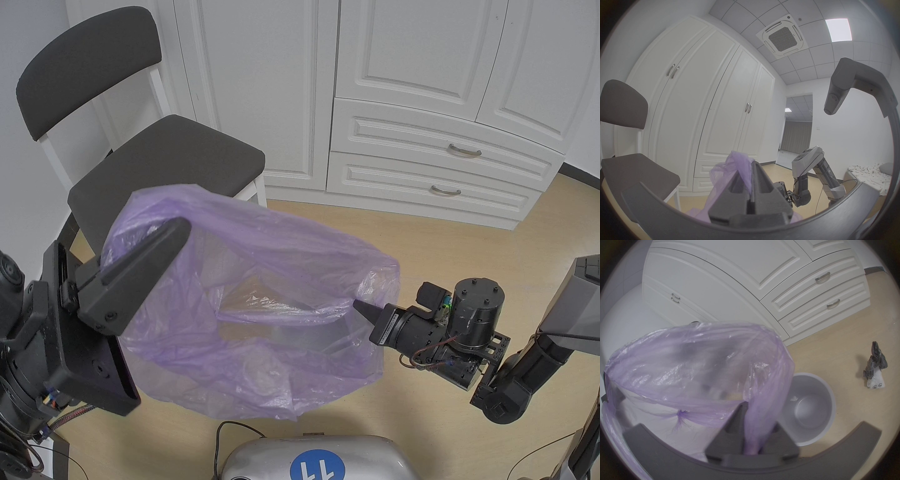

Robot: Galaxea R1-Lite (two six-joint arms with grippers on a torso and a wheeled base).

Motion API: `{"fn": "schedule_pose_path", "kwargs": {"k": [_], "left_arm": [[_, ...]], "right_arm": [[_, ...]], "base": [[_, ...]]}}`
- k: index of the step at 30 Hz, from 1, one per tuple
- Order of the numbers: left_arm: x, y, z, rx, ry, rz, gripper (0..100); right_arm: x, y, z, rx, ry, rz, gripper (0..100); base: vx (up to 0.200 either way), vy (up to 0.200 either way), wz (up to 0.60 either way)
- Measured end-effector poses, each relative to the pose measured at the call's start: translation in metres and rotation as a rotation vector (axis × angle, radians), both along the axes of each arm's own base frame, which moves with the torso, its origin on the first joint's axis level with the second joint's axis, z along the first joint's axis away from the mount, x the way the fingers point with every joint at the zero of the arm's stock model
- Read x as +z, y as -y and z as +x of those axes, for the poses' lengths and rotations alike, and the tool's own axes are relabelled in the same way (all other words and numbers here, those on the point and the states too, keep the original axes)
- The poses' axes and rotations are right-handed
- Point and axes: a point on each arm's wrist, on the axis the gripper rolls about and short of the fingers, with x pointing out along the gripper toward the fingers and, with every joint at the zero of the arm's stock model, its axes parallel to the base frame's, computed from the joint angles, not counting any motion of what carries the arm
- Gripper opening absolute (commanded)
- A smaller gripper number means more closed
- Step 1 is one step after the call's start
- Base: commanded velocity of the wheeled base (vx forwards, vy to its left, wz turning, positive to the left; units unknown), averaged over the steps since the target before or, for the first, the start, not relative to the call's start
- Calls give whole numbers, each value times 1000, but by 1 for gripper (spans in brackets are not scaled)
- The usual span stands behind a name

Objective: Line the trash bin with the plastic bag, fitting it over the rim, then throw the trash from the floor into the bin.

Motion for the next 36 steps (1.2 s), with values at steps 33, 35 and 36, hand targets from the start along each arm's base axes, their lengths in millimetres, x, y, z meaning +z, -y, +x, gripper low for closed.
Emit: {"fn": "schedule_pose_path", "kwargs": {"k": [33, 35, 36], "left_arm": [[-51, -5, 72, 387, -719, 468, 0], [-51, -7, 83, 419, -736, 453, 0], [-51, -8, 89, 429, -741, 445, 0]], "right_arm": [[101, 75, -82, 9, -5, -432, 0], [103, 78, -85, 0, 33, -471, 0], [103, 79, -87, -4, 45, -491, 0]], "base": [[0, 0, 0], [0, 0, 0], [0, 0, 0]]}}
